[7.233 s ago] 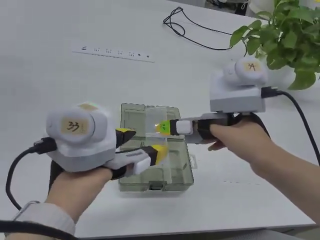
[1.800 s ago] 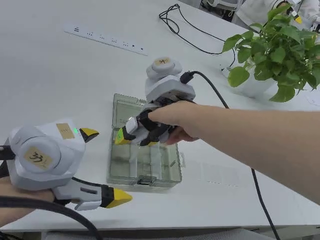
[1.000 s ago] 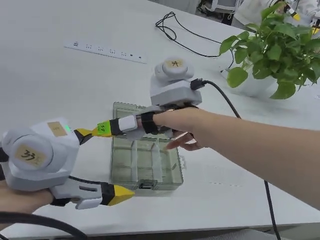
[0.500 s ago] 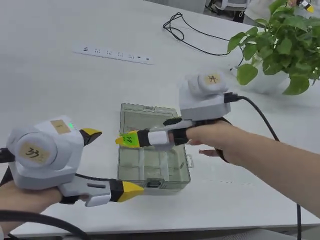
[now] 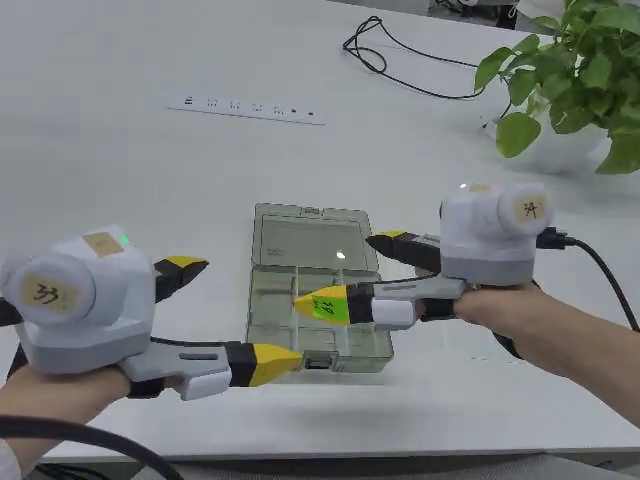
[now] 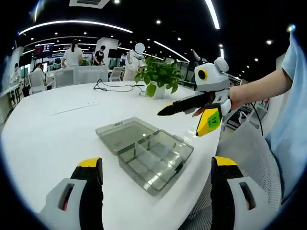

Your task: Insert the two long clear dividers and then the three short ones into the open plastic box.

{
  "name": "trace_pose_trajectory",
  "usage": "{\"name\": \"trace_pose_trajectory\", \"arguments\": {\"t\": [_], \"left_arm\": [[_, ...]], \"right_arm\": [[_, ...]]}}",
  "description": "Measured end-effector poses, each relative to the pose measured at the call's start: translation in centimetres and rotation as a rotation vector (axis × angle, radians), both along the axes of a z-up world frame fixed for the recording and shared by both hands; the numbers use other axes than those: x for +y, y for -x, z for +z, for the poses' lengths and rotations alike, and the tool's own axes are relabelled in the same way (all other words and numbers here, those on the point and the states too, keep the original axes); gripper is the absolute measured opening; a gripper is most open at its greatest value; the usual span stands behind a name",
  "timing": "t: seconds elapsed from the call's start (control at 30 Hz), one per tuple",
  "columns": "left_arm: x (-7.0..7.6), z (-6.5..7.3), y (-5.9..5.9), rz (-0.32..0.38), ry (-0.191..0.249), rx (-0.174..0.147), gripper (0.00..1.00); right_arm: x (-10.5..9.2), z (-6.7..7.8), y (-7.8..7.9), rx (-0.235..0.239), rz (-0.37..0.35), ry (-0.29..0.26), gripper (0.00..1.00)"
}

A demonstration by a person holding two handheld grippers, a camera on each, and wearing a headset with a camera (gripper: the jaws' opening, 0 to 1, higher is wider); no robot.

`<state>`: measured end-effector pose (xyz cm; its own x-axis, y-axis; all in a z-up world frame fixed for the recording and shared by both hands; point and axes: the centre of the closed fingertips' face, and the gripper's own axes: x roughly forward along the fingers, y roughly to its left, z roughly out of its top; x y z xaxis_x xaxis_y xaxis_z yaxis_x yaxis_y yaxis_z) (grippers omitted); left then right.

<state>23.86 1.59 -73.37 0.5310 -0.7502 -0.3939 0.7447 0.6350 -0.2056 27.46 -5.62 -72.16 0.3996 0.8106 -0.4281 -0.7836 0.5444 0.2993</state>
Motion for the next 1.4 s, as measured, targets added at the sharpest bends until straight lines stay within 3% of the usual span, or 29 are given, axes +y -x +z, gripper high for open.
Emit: {"name": "trace_pose_trajectory", "arguments": {"t": [0.2,0.37,0.6,0.83,1.0,1.4], "left_arm": [[0.2,-0.1,0.1,0.019,-0.021,0.001,0.96],[0.0,-0.1,0.0,0.035,-0.029,0.002,0.96],[-0.6,-0.2,-0.1,0.063,-0.028,0.006,0.96],[-0.8,-0.3,-0.1,0.067,-0.046,0.006,0.96],[-0.8,-0.1,-0.3,0.072,-0.049,0.001,0.96],[-0.6,-0.1,-0.3,0.032,-0.077,-0.015,0.97]], "right_arm": [[-1.9,0.2,0.5,-0.026,0.004,-0.028,1.0],[-4.2,0.0,0.4,-0.051,0.0,-0.011,1.0],[-7.4,-1.0,1.3,-0.047,0.017,0.05,1.0],[-10.0,-2.1,2.2,-0.061,0.057,0.149,1.0],[-11.0,-2.7,2.3,-0.061,0.091,0.2,1.0],[-11.6,-5.3,2.1,-0.06,0.256,0.356,0.97]]}}
